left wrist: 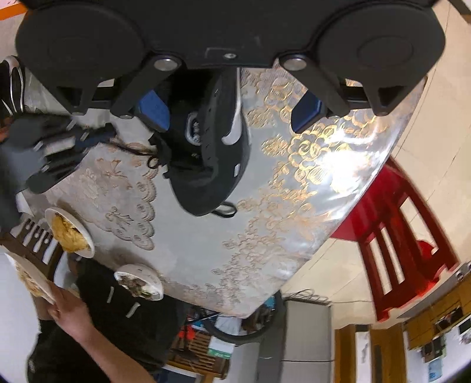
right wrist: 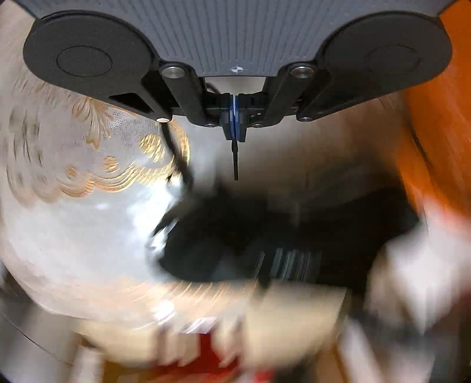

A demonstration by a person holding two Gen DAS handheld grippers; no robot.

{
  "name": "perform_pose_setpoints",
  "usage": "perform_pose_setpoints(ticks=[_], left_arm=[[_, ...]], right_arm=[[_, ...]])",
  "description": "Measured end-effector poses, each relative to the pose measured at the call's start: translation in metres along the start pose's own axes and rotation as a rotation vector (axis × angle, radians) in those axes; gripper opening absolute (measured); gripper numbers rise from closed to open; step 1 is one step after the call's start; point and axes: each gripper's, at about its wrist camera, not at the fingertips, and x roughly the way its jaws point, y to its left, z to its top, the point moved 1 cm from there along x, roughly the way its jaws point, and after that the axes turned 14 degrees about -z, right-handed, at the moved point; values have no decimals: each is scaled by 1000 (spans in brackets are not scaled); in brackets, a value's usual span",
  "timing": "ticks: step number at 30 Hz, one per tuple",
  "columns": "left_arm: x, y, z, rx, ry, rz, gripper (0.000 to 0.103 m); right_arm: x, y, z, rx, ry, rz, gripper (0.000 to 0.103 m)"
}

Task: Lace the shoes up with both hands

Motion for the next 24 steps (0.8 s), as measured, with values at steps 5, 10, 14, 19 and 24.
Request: perform_pose_setpoints(ticks=[5, 10, 14, 19, 24], left_arm=[[17, -3, 15, 47, 11, -11, 88], [35, -1, 21, 59, 46, -30, 88], [41, 1, 24, 90, 72, -51, 88], [42, 6, 27, 130, 87, -100, 88], [40, 17, 26, 136, 88, -132, 88]], right_arm=[[-29, 6, -22, 130, 0, -98, 2], [-31, 40, -71, 67, 198, -91, 3], [-37, 33, -53, 306, 115, -187, 30], [6, -15, -30, 1028, 8, 16, 41], [66, -16, -3, 1240, 23, 11, 41]])
